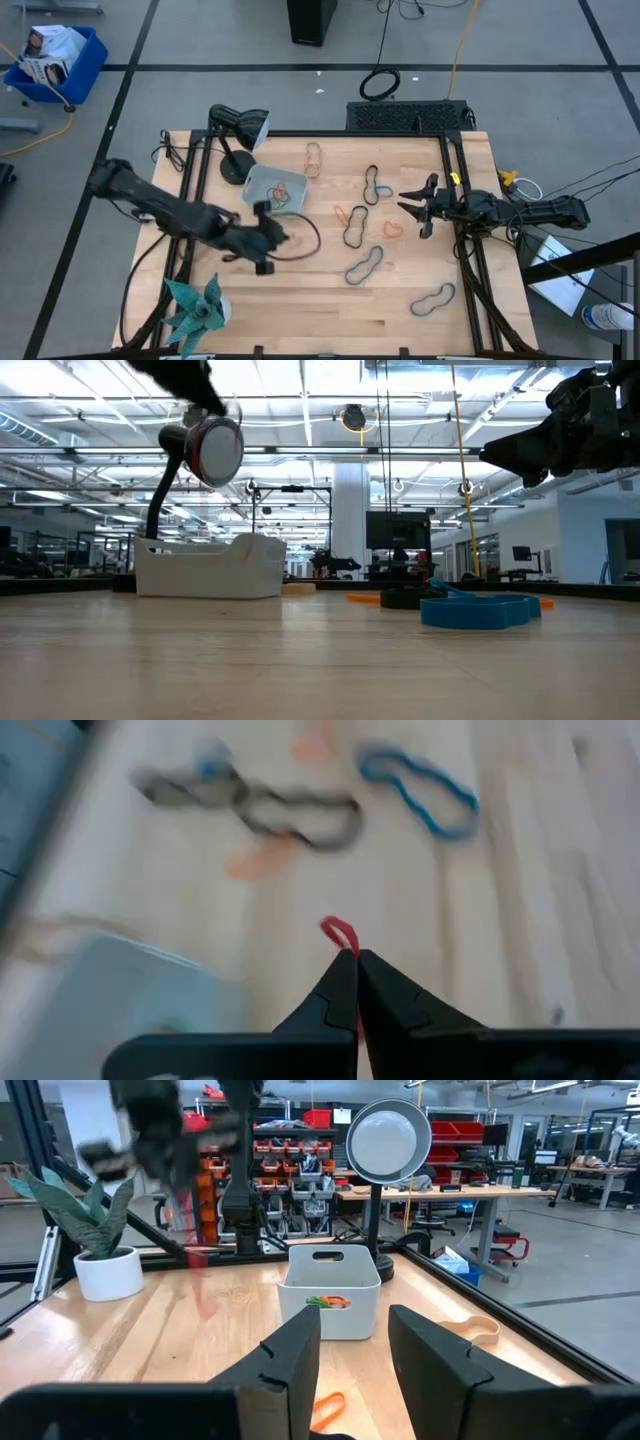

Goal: Pick and place rubber bands into bin
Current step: Put the red rubber band into the gray bin

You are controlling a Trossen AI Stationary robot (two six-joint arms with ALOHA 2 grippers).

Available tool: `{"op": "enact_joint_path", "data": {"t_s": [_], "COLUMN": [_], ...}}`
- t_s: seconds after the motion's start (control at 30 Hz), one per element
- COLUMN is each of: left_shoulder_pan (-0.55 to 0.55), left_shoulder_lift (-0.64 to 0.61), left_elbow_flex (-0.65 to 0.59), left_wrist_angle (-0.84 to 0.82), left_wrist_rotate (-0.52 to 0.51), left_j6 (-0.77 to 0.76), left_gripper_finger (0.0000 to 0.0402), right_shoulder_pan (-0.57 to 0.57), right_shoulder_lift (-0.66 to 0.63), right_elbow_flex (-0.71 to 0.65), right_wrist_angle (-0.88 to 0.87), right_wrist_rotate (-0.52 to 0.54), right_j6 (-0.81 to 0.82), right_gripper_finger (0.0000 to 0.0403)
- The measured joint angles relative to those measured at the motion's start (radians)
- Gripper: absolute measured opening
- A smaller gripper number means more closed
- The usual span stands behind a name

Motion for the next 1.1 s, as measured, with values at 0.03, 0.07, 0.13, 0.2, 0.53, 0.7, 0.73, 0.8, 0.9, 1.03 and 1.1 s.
{"op": "enact_joint_path", "data": {"t_s": [0.03,0.07,0.13,0.2,0.53,0.7,0.73,0.8,0.9,1.03,1.1], "left_shoulder_pan": [0.006,0.015,0.032,0.051,0.184,0.266,0.279,0.306,0.346,0.394,0.415], "left_shoulder_lift": [-0.036,-0.069,-0.129,-0.180,-0.220,-0.137,-0.118,-0.076,-0.006,0.086,0.132], "left_elbow_flex": [0.000,0.000,0.000,0.000,0.000,0.000,0.001,0.000,0.001,0.000,0.000], "left_wrist_angle": [0.002,0.016,0.039,0.050,0.054,0.030,0.018,-0.020,-0.061,-0.102,-0.107], "left_wrist_rotate": [-0.034,-0.066,-0.116,-0.139,-0.144,-0.137,-0.136,-0.129,-0.128,-0.126,-0.103], "left_j6": [0.017,0.032,0.063,0.079,0.092,0.081,0.079,0.060,0.028,-0.009,-0.019], "left_gripper_finger": [0.0004,0.0005,0.0004,0.0003,0.0003,0.0004,0.0004,0.0003,0.0005,0.0003,0.0006], "right_shoulder_pan": [0.000,0.000,0.000,0.000,0.000,0.000,0.000,0.000,0.000,0.000,0.000], "right_shoulder_lift": [0.000,0.000,0.000,0.000,0.000,0.000,0.000,0.000,0.000,0.000,0.000], "right_elbow_flex": [0.000,0.000,0.000,0.000,0.000,0.000,0.000,0.000,0.000,0.000,0.000], "right_wrist_angle": [-0.001,-0.002,-0.002,-0.002,-0.005,-0.006,-0.006,-0.010,-0.010,-0.010,-0.010], "right_wrist_rotate": [0.000,0.000,0.000,0.000,0.000,0.000,0.000,0.000,0.000,0.000,0.000], "right_j6": [0.000,0.000,0.000,0.000,-0.030,-0.030,-0.030,-0.030,-0.030,-0.030,-0.030], "right_gripper_finger": [0.0116,0.0116,0.0116,0.0116,0.0116,0.0116,0.0116,0.0116,0.0116,0.0116,0.0116]}}
